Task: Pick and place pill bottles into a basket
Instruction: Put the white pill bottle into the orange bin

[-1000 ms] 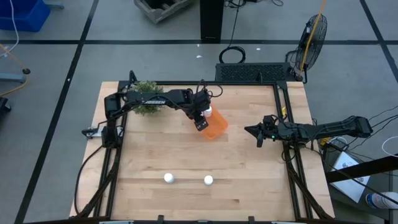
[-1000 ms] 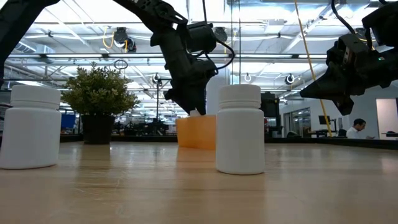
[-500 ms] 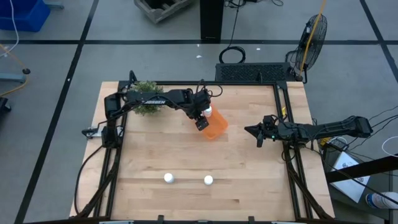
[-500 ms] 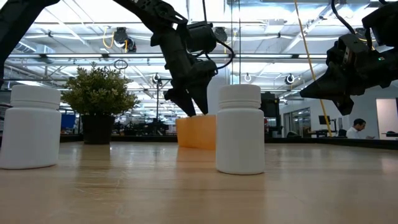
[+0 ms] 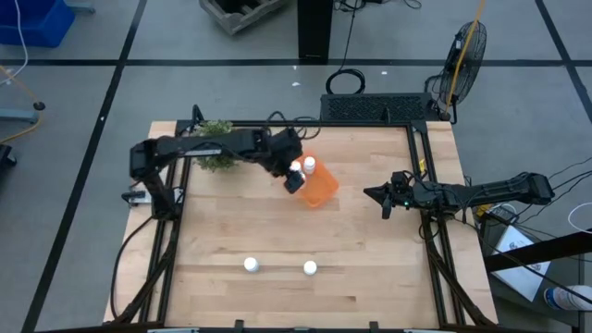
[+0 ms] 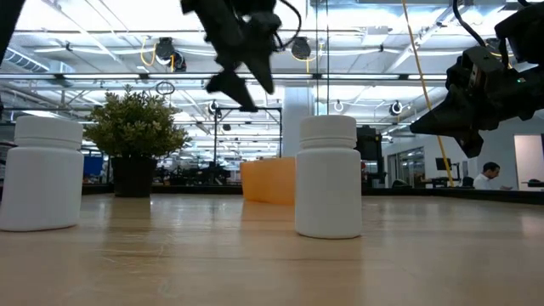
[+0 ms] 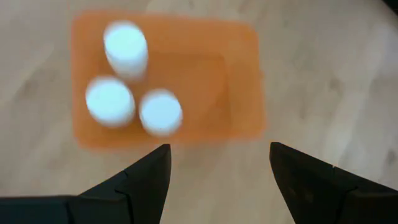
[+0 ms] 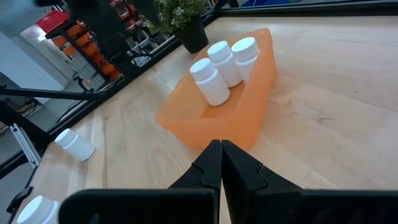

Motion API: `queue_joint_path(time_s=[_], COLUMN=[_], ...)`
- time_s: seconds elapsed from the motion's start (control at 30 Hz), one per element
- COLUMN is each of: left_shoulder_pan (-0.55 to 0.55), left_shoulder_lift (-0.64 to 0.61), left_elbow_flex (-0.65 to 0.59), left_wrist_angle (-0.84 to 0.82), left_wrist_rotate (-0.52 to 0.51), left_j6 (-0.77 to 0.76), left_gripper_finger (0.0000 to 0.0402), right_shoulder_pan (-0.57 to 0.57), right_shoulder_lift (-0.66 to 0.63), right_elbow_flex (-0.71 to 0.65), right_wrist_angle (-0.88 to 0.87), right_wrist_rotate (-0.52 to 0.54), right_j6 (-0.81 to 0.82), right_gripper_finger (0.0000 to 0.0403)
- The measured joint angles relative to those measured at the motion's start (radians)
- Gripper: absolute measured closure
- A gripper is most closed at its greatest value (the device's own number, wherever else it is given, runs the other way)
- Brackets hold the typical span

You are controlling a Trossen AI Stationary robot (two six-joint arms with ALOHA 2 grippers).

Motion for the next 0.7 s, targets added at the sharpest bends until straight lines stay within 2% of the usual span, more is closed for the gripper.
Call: queue_joint_path(time_s=[0.27,0.37,0.53,0.7], left_shoulder_pan=[-0.207,-0.3,-0.438,-0.563], left_shoulder_lift=[-0.132,-0.138,-0.137,-0.133], left_elbow_flex=[0.0,0.0,0.0,0.0], left_wrist_angle=[-0.293,-0.327,-0.37,-0.38], left_wrist_rotate=[-0.026,-0.051,-0.052,-0.052], left_j6=[-0.136,-0.17,-0.361,-0.497], left_gripper_finger=[0.0133,0.0167,0.0233,0.0251], right_shoulder_pan=[0.0,0.0,0.0,0.0], right_shoulder_lift=[0.0,0.001,0.001,0.001], right_elbow_flex=[0.0,0.0,0.0,0.0], right_wrist_angle=[-0.002,-0.004,-0.005,-0.005], right_wrist_rotate=[0.0,0.0,0.0,-0.001], right_j6=[0.0,0.001,0.007,0.008], right_gripper_finger=[0.0403,0.0403,0.0403,0.0403])
